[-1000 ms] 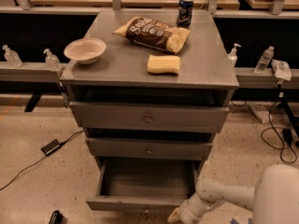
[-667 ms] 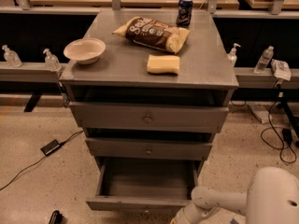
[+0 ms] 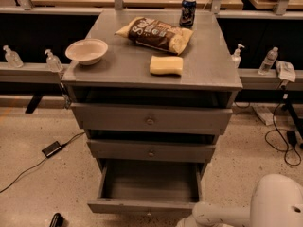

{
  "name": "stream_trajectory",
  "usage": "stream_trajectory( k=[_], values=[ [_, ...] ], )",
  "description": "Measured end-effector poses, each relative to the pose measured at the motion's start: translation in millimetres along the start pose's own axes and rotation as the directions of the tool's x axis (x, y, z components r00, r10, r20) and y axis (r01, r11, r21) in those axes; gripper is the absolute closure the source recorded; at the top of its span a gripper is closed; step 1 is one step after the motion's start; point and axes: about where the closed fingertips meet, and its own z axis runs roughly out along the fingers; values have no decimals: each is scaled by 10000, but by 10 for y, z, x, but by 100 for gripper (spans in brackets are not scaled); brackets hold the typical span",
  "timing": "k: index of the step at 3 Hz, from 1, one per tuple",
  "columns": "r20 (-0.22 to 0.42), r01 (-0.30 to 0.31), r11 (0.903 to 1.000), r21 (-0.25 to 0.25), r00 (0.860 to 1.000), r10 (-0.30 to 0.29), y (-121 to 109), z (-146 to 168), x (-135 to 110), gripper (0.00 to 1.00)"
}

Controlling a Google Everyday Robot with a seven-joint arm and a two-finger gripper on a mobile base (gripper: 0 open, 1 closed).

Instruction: Close bottom drawer

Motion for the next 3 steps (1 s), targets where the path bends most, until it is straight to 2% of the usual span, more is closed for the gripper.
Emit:
stream_trajectory(
  k=[1, 2, 3],
  values=[
    [-84, -385, 9861, 1615, 9991, 404, -346, 127, 297, 100],
    [-101, -477, 9642, 2610, 9986, 522, -687, 108, 467, 100],
    [-101, -478, 9642, 2609, 9986, 522, -687, 108, 466, 100]
  ],
)
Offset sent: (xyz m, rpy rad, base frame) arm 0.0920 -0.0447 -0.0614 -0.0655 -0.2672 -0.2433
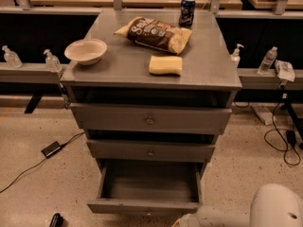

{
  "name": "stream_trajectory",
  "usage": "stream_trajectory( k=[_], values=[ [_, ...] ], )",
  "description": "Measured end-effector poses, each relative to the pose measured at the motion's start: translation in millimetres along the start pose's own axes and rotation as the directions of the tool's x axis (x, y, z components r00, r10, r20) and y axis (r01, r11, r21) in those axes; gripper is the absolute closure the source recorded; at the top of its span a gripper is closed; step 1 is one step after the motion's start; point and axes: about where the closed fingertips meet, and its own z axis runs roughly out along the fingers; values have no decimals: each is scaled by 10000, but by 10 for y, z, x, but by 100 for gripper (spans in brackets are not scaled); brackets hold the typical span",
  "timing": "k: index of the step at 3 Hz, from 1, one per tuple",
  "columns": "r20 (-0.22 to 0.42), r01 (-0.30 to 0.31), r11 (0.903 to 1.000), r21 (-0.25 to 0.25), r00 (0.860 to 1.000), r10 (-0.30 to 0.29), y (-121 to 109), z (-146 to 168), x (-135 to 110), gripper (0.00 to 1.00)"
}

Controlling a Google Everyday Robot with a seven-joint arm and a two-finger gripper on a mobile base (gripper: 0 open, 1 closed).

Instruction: Close bottom drawer

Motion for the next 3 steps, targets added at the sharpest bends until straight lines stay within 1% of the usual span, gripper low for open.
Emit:
stream_trajectory(
  k=[1, 2, 3],
  values=[
    [310, 70, 9983, 574, 9995, -87, -65, 3, 4, 100],
    [684, 769, 9754, 2066, 9933, -928, -329, -185, -59, 100],
    [678, 1347, 9527, 2723, 9850, -1586, -521, -285, -141, 100]
  ],
)
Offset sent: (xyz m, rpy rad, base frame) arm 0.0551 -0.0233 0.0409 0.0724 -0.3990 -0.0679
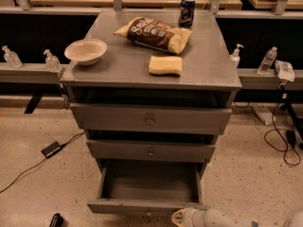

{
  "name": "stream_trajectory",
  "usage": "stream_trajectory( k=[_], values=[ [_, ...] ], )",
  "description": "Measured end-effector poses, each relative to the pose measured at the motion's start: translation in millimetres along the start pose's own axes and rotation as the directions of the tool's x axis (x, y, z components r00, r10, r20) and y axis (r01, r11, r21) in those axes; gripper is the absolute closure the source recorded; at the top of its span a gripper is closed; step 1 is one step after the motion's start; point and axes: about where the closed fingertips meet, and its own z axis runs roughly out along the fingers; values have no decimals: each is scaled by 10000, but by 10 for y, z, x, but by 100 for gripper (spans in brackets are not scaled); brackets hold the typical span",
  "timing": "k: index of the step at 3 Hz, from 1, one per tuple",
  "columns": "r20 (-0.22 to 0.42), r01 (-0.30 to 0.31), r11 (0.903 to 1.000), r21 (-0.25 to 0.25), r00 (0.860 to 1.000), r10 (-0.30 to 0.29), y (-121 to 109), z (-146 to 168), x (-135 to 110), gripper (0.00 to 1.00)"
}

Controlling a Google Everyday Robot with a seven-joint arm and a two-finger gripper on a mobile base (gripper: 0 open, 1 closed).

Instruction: Close bottom drawer

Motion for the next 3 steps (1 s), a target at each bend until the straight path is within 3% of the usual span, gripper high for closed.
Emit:
stream_trajectory(
  k=[2, 3],
  values=[
    [71, 406, 9985, 355, 9991, -409, -415, 142, -116, 100],
    [71, 406, 9985, 355, 9991, -409, -403, 138, -116, 100]
  ],
)
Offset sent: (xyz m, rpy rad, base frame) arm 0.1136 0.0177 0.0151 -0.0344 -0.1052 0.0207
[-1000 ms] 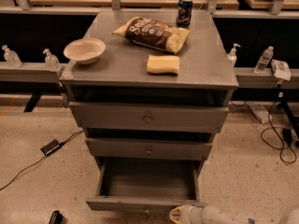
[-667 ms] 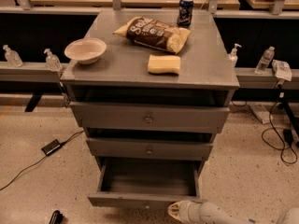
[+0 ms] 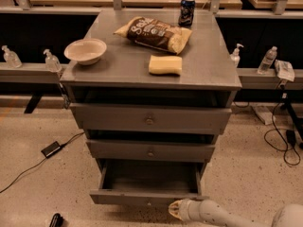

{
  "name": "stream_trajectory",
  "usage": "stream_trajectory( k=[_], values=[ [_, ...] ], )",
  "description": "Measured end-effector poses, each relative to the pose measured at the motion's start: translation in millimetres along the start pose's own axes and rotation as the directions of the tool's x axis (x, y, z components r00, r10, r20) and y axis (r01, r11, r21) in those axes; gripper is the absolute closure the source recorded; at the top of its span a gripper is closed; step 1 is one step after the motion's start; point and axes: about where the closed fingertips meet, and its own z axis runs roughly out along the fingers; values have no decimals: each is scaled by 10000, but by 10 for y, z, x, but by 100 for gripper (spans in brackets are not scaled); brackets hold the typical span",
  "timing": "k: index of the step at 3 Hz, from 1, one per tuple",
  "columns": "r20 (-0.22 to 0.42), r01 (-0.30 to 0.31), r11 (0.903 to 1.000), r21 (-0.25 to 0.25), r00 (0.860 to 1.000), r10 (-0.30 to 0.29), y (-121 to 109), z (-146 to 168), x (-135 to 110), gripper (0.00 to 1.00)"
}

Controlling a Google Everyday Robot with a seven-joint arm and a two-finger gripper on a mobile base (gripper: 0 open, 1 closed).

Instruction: Close bottom drawer

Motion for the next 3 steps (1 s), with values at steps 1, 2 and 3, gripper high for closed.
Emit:
stream_trajectory(
  k=[1, 2, 3],
  values=[
    [-20, 286, 9995, 110, 9996, -286, -320, 76, -62, 100],
    [-18, 286, 9995, 110, 9996, -286, -291, 67, -66, 100],
    [-171, 583, 9982, 152, 9982, -581, -577, 131, -110, 100]
  ],
)
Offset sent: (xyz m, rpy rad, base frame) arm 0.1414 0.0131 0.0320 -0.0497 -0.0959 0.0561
